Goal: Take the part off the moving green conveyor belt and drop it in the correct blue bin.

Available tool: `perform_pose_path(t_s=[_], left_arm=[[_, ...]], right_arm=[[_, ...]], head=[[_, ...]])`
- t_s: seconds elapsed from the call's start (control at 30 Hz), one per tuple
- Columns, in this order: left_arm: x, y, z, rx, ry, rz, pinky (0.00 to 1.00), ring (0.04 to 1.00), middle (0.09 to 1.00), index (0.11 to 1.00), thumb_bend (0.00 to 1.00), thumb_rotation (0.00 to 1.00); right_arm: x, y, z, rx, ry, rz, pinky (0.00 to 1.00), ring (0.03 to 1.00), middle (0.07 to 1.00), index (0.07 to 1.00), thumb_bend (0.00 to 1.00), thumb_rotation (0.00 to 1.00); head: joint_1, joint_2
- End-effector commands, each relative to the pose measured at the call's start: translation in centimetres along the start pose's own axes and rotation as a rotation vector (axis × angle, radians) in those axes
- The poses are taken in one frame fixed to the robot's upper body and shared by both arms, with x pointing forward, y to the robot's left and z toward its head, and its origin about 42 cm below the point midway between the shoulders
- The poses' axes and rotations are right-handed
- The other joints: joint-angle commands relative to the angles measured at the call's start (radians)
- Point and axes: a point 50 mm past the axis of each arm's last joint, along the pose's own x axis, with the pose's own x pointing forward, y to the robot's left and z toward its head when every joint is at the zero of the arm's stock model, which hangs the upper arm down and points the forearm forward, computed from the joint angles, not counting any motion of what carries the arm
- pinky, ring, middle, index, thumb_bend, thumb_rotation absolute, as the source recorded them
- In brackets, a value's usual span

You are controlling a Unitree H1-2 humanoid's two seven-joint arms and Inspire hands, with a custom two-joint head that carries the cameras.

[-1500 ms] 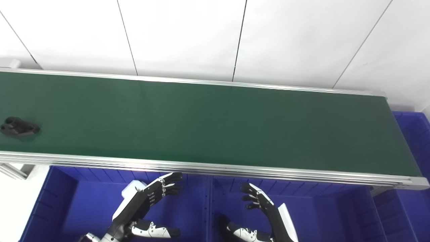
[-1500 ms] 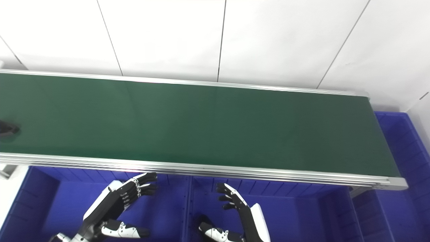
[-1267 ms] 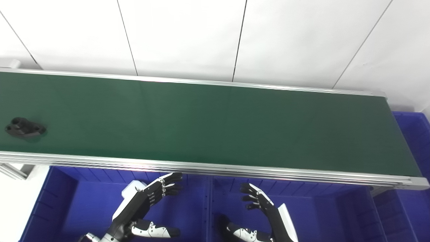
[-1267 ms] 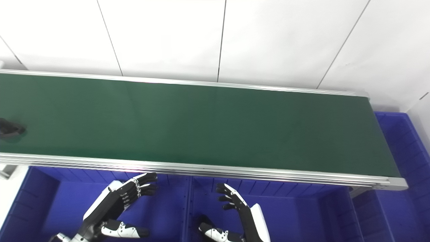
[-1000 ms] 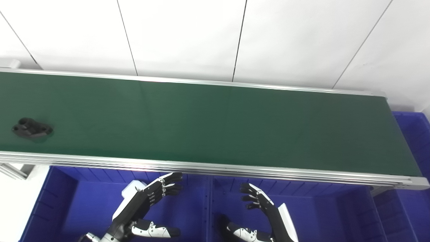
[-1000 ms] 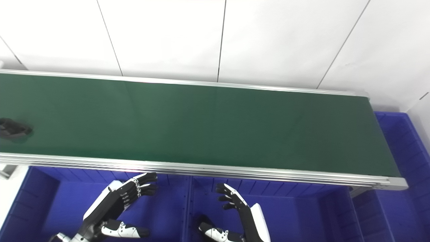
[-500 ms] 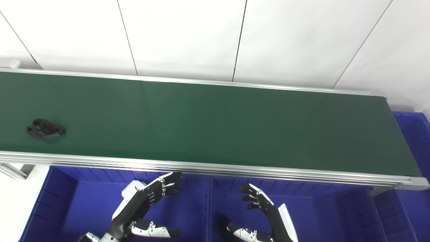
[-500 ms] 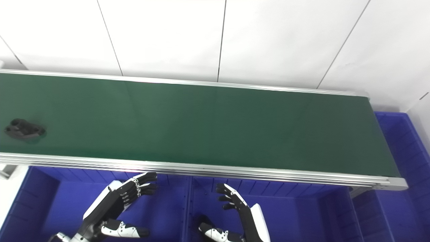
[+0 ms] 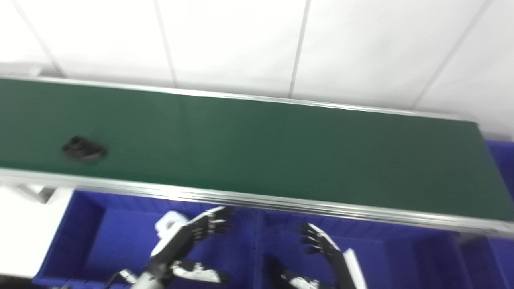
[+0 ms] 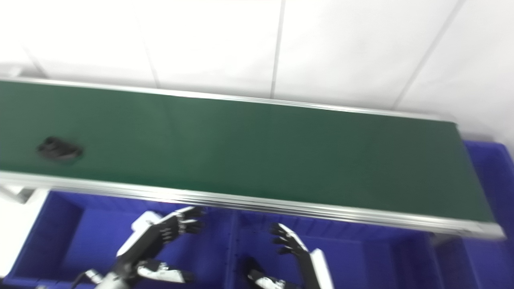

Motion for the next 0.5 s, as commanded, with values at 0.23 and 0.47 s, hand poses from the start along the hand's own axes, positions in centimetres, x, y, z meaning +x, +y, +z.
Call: perform_pose_path(t_s=[0.23, 0.47], left_arm=[[0.6, -1.2, 0.2, 0.077, -0.02, 0.028, 0.72, 0.789, 0.86, 0.821, 0.73, 0.21], [0.6, -1.7, -0.2, 0.076, -0.01, 0.032, 0.73, 0.791, 0.858, 0.816, 0.74, 0.21]], right_arm=[[-0.3, -0.9, -0.5, -0.01, -0.068, -0.002, 0.63, 0.741, 0.797, 0.84, 0.54, 0.24], [-0.1, -0.9, -0.9, -0.017, -0.065, -0.001, 0.61, 0.728, 0.784, 0.83, 0.54, 0.23]], head=[[0.065, -0.067], [0.057, -0.095]])
